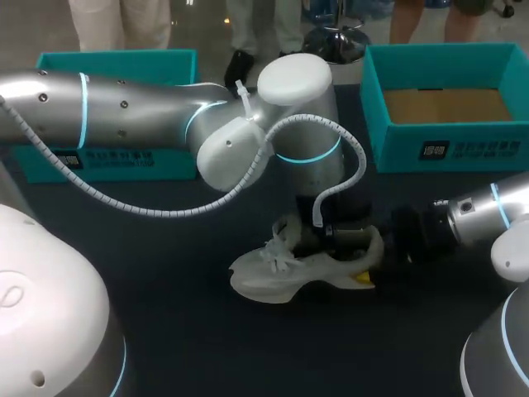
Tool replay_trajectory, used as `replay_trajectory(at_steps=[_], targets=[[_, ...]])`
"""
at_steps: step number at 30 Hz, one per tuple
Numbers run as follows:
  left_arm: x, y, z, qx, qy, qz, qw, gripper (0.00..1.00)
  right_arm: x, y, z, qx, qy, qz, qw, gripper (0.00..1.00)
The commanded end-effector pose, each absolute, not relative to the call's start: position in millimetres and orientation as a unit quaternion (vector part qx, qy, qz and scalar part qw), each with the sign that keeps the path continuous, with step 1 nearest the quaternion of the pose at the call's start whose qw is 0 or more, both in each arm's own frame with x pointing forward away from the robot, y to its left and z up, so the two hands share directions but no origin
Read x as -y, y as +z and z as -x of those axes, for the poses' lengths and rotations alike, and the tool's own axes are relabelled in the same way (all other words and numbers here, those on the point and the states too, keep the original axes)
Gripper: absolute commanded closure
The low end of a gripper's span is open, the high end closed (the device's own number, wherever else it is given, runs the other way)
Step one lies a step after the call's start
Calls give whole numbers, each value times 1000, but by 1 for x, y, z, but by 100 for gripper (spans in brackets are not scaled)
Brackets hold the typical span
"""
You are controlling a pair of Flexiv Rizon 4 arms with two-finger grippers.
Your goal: Take the shoe out of the shoebox, open the shoe tongue, remove and reinsert the insole, then place the shoe into the shoebox
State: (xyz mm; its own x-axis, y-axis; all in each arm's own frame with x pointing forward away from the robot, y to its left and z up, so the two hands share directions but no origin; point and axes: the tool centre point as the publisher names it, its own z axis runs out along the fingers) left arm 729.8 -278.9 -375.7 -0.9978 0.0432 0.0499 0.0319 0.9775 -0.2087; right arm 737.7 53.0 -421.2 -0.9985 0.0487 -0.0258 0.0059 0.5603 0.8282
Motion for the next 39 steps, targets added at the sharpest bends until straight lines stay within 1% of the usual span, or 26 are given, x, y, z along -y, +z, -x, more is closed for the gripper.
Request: replay_trajectory(at_steps=[1,4,7,10,13,14,15,16,21,28,30,32,35,37,39], targets=[[282,-382,-727,993,107,24,33,100,-54,-421,-737,-884,467,-16,23,100],[286,-383,-724,993,109,29,40,100,-54,-421,-737,-884,467,-16,23,100],[290,-383,-721,992,115,36,46,88,-54,-421,-737,-884,467,-16,23,100],[295,-385,-721,991,115,40,50,86,-54,-421,-737,-884,467,-16,23,100],[298,-386,-720,990,116,44,60,82,-54,-421,-737,-884,467,-16,23,100],[299,-386,-720,990,119,45,64,79,-54,-421,-737,-884,467,-16,23,100],[300,-386,-719,990,118,44,63,72,-54,-421,-737,-884,467,-16,23,100],[302,-387,-719,990,119,45,63,70,-54,-421,-737,-884,467,-16,23,100],[307,-393,-718,989,118,49,68,67,-54,-421,-737,-884,467,-16,23,100],[309,-402,-718,990,113,52,62,66,-54,-421,-737,-884,467,-16,23,100],[309,-406,-718,992,106,51,51,62,-54,-421,-737,-884,467,-16,23,100],[309,-410,-718,992,105,55,48,55,-54,-421,-737,-884,467,-16,23,100],[309,-415,-719,992,100,56,50,54,-54,-421,-737,-884,467,-16,23,100],[308,-418,-721,992,98,54,50,56,-54,-421,-737,-884,467,-16,23,100],[309,-421,-723,993,96,50,48,60,-54,-421,-737,-884,467,-16,23,100]])
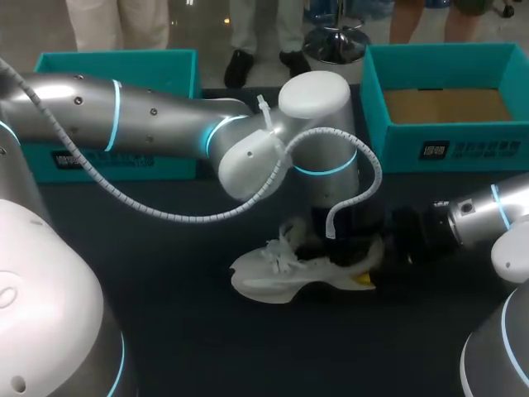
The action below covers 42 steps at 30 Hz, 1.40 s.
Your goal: Take the shoe out of the shoebox, open the shoe tongue, remove and reinsert the insole, then place the shoe into the shoebox
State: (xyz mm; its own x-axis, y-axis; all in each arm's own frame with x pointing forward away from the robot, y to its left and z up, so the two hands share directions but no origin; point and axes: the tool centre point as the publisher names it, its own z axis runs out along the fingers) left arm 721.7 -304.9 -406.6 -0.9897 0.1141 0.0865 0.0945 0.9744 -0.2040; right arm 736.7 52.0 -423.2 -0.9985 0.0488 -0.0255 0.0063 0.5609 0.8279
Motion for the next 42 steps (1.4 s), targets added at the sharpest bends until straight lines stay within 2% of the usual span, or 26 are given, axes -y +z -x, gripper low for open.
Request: replay_trajectory(at_steps=[1,6,12,15,32,42], targets=[[309,-422,-724,994,93,47,37,63,-54,-421,-737,-884,467,-16,23,100],[309,-424,-725,996,82,39,-17,71,-54,-421,-737,-884,467,-16,23,100],[307,-424,-728,996,75,37,-41,81,-54,-421,-737,-884,467,-16,23,100],[306,-425,-732,996,75,31,-44,100,-54,-421,-737,-884,467,-16,23,100],[290,-396,-740,993,96,21,-71,100,-54,-421,-737,-884,467,-16,23,100],[291,-383,-738,991,124,34,-24,100,-54,-421,-737,-884,467,-16,23,100]])
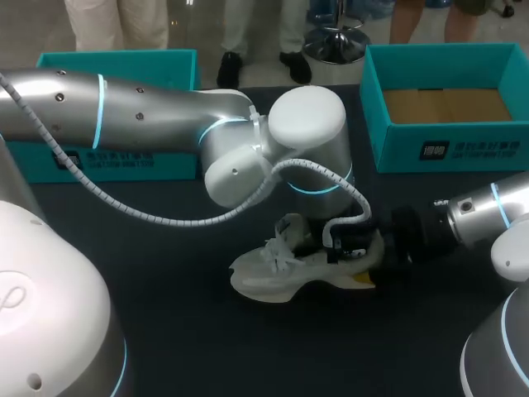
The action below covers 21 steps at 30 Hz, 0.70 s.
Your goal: Take the shoe out of the shoebox, open the shoe tongue, remove and reinsert the insole, then place the shoe into the shoebox
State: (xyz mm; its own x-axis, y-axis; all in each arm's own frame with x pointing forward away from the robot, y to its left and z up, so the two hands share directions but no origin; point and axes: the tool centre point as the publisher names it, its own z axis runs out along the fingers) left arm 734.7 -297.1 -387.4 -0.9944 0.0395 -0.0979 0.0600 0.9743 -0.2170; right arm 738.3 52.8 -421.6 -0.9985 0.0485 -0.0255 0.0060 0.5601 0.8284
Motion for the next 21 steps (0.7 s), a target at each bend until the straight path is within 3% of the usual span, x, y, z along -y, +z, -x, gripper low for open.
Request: replay_trajectory(at_steps=[1,8,10,21], targets=[[292,-383,-737,-991,-126,-37,22,100,-54,-421,-737,-884,467,-16,23,100],[302,-393,-725,-991,-122,-60,-5,100,-54,-421,-737,-884,467,-16,23,100],[304,-393,-720,-990,-124,-67,-10,77,-54,-421,-737,-884,467,-16,23,100],[305,-400,-716,-989,-123,-68,-35,67,-54,-421,-737,-884,467,-16,23,100]])
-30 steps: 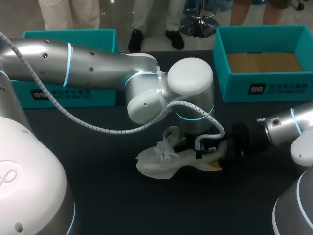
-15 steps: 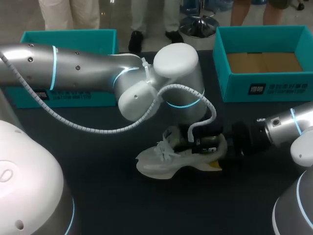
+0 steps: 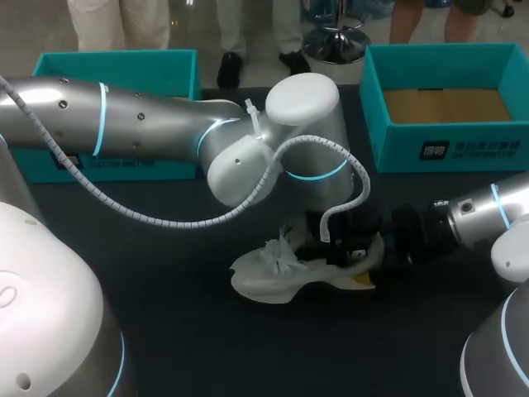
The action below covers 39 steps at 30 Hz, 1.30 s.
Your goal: Take the shoe out of the shoebox, open the shoe tongue, remove and reinsert the insole, then place the shoe into the shoebox
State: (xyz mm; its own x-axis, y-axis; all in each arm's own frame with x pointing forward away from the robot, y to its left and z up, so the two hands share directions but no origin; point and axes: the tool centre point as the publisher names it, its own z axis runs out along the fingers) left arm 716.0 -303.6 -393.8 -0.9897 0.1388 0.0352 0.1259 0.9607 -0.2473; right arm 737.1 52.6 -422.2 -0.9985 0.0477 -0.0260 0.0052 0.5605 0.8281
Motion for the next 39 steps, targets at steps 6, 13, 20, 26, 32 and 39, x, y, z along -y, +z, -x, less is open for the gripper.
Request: replay_trajectory(at_steps=[6,13,20,26,32,39], targets=[[305,-404,-714,990,121,69,37,67,-54,-421,-737,-884,467,-16,23,100],[303,-403,-714,989,123,70,46,58,-54,-421,-737,-884,467,-16,23,100],[307,-410,-714,990,116,70,45,51,-54,-421,-737,-884,467,-16,23,100],[311,-423,-714,991,102,73,38,49,-54,-421,-737,-884,467,-16,23,100],[311,-432,-715,993,97,70,0,38,-54,-421,-737,-884,467,-16,23,100],[307,-433,-722,992,96,54,-64,26,-54,-421,-737,-884,467,-16,23,100]])
